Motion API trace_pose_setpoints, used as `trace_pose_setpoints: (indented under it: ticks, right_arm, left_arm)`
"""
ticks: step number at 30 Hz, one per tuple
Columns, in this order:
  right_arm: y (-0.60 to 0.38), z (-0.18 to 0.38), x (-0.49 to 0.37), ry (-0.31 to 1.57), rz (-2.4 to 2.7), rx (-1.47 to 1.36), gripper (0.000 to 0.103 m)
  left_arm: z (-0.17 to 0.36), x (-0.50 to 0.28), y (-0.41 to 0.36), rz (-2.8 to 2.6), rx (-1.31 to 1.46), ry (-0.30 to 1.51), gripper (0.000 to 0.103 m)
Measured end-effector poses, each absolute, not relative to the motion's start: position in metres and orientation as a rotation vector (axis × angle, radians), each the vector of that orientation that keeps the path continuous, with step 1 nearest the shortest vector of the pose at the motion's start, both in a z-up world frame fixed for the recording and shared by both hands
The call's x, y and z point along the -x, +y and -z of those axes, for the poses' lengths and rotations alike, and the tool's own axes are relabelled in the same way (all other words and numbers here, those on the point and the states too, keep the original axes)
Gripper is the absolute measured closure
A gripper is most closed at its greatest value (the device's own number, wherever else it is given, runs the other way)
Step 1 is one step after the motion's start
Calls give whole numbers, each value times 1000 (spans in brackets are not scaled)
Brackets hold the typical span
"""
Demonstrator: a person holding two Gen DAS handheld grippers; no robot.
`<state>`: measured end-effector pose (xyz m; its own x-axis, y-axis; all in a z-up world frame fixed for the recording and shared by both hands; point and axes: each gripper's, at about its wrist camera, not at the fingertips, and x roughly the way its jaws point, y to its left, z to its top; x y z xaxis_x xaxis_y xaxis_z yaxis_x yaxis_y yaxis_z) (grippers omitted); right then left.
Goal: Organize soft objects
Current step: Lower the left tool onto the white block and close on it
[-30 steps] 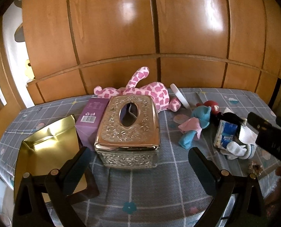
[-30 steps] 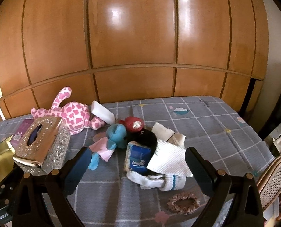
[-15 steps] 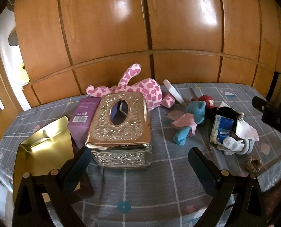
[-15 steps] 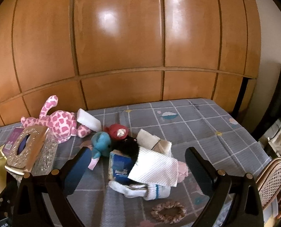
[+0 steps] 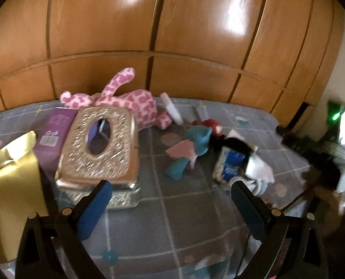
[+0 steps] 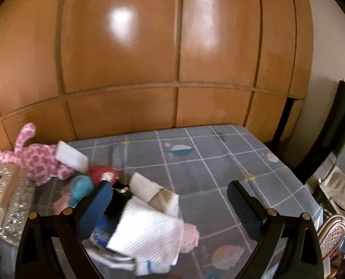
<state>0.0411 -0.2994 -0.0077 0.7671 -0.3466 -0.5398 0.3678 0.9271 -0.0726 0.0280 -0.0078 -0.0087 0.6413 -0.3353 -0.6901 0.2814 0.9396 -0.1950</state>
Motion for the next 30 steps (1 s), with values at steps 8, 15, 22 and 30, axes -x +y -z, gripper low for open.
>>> trace_pose_setpoints:
  ticks: [8,15,22,30]
  right_arm:
    - [-330,26,-47,593,366,-149,2]
    - [-341,30,-47,608,324,-250,2]
    - [-344,33,-48,611,292,-295,2]
    - [-352,40,-52,646,271,-359,2]
  left_arm:
    - [-8,-70,-32,409,16,810,0]
    - [-26,-136,-65,420,-78,789,0]
    - [-14,-228,-92,382,-123,898,9]
    - [22,-304,-116,360,-190,1030,32]
